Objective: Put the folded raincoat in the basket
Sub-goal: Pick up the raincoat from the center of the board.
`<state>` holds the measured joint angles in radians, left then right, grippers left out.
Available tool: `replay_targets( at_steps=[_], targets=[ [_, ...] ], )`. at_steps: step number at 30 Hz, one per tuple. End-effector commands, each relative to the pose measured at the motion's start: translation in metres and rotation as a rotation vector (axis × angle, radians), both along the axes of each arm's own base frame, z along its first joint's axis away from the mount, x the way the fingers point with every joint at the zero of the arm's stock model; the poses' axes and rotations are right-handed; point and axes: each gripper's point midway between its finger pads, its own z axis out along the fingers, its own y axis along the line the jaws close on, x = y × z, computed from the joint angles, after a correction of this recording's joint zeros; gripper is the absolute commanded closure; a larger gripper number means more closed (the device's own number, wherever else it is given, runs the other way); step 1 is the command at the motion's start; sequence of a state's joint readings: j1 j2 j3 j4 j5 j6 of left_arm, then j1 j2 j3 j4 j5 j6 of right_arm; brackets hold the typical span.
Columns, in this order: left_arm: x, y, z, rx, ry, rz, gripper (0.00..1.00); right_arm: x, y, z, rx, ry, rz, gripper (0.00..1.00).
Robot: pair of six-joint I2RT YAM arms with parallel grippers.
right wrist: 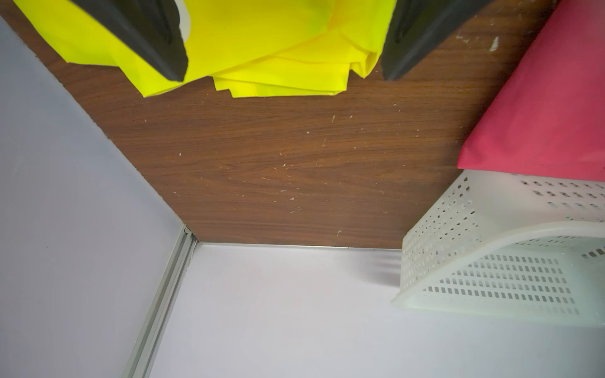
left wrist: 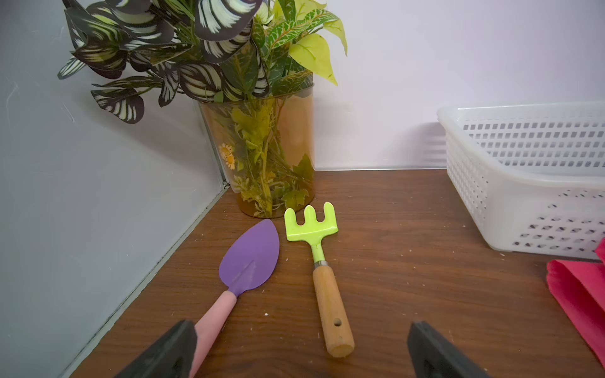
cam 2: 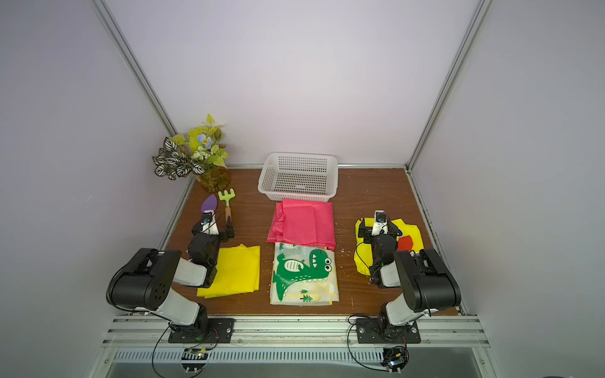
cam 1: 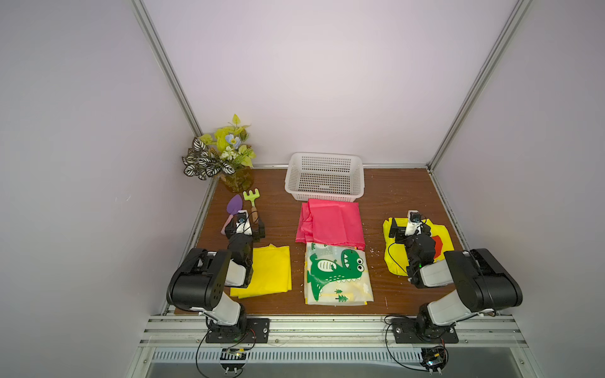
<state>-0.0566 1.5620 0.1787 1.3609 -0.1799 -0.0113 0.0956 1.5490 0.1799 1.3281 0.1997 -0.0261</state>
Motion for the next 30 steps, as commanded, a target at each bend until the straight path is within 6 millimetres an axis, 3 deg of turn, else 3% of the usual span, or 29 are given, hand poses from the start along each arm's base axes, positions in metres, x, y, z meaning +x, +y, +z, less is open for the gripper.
replay_targets(
  at_steps=[1,30],
  targets=[
    [0.0029,0.0028,0.0042,-0.006,-0.011,0.002,0.00,0.0056,0.0025,0.0157,0.003,-0.055,0.014,0.00],
    [0.0024,0.0034,0.0048,-0.007,-0.013,0.004,0.00,0.0065,0.0014,0.0150,0.008,-0.051,0.013,0.00]
  ],
)
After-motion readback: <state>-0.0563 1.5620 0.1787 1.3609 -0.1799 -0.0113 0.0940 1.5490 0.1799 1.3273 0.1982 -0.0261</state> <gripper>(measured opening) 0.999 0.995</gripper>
